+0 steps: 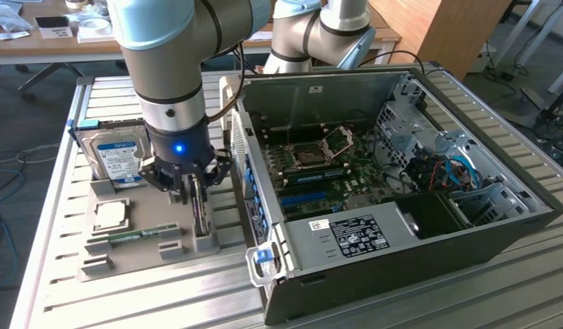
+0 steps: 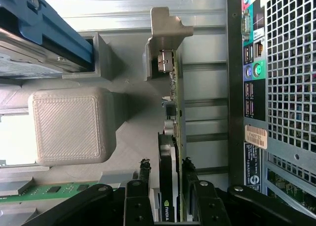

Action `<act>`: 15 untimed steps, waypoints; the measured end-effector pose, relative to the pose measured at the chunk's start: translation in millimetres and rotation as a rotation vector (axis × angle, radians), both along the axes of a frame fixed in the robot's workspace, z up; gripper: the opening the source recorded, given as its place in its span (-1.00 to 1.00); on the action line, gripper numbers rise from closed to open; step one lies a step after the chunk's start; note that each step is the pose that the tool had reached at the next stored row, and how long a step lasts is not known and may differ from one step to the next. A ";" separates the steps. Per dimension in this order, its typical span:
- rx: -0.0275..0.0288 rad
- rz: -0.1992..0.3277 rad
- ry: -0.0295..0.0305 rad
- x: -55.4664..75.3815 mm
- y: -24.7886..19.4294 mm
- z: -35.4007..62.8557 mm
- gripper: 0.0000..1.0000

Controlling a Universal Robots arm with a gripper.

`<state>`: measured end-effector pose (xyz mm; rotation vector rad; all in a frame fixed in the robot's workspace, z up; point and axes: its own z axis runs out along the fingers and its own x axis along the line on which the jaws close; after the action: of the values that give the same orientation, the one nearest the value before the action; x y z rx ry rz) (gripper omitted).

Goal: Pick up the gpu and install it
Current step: 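Pick up the gpu and move the gpu toward the slot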

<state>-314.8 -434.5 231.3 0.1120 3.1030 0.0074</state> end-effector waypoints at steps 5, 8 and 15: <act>0.0001 0.000 0.0000 0.0 0.0 0.0 -0.22; 0.0001 0.000 0.0002 0.0 0.0 0.0 -0.37; 0.0000 0.000 0.0000 0.0 0.0 0.0 -0.47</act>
<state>-314.8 -434.5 231.4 0.1119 3.1030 0.0074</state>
